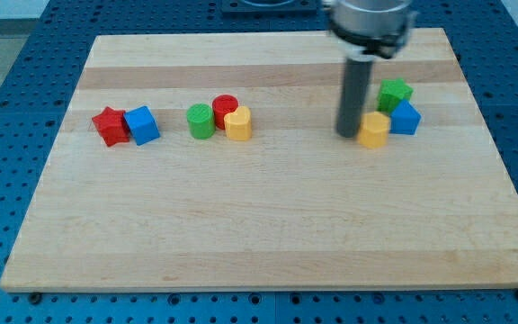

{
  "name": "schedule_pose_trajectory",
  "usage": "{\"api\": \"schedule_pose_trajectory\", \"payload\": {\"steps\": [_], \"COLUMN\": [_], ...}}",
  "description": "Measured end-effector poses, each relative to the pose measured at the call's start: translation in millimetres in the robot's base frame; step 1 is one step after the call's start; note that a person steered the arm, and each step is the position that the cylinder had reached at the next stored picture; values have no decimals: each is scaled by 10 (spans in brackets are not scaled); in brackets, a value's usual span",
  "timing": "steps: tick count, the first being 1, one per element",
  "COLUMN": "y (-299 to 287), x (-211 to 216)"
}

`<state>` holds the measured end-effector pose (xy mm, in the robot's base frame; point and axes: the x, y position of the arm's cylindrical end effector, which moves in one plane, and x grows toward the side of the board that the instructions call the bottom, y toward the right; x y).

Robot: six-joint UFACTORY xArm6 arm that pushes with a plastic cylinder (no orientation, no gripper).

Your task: Slightly push the hexagon a little bit right

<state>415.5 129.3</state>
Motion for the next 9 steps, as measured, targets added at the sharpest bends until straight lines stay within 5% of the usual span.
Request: {"api": "schedule_pose_trajectory", "payload": {"steps": [4,8,9], "y": [4,346,-317], "x": [418,407,490]}}
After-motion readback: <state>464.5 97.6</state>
